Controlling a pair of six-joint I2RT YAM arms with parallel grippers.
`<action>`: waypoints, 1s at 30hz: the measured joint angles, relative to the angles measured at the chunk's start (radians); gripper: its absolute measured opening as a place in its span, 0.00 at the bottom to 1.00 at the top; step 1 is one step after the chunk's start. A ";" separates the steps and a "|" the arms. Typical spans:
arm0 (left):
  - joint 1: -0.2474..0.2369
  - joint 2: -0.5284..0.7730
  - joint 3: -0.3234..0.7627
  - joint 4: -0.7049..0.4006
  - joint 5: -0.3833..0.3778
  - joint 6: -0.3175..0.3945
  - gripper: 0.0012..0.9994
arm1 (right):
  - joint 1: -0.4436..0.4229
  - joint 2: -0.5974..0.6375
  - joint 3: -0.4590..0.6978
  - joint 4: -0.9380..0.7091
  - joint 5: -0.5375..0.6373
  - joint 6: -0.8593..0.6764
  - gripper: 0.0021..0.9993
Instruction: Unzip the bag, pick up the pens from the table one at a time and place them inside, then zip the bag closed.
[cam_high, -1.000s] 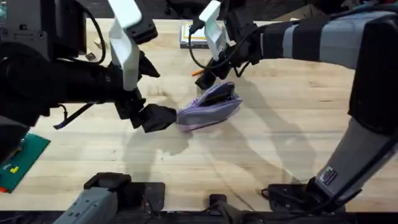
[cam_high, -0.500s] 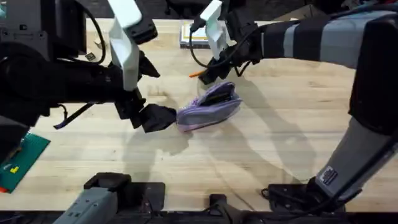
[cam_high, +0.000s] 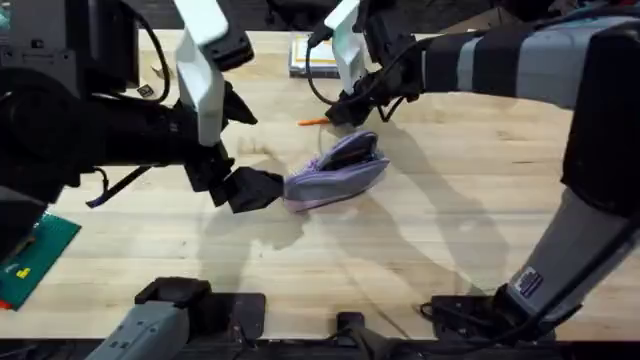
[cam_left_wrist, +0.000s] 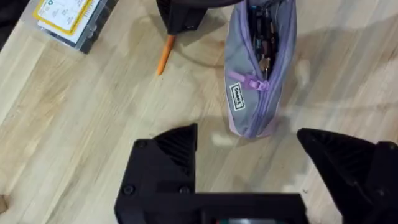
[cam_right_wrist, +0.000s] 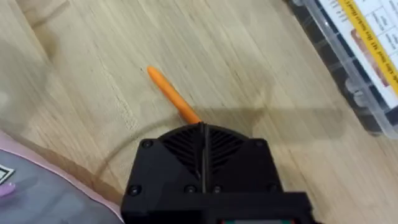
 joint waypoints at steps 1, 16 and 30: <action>0.000 0.000 0.000 0.000 0.000 0.000 0.99 | -0.001 0.000 0.000 0.000 -0.001 0.000 0.03; 0.000 0.000 0.000 0.000 0.000 0.000 0.99 | -0.005 -0.087 0.000 -0.015 -0.003 -0.004 0.03; 0.000 0.000 0.000 0.000 0.000 0.000 0.99 | 0.018 -0.159 0.000 -0.046 -0.075 -0.239 1.00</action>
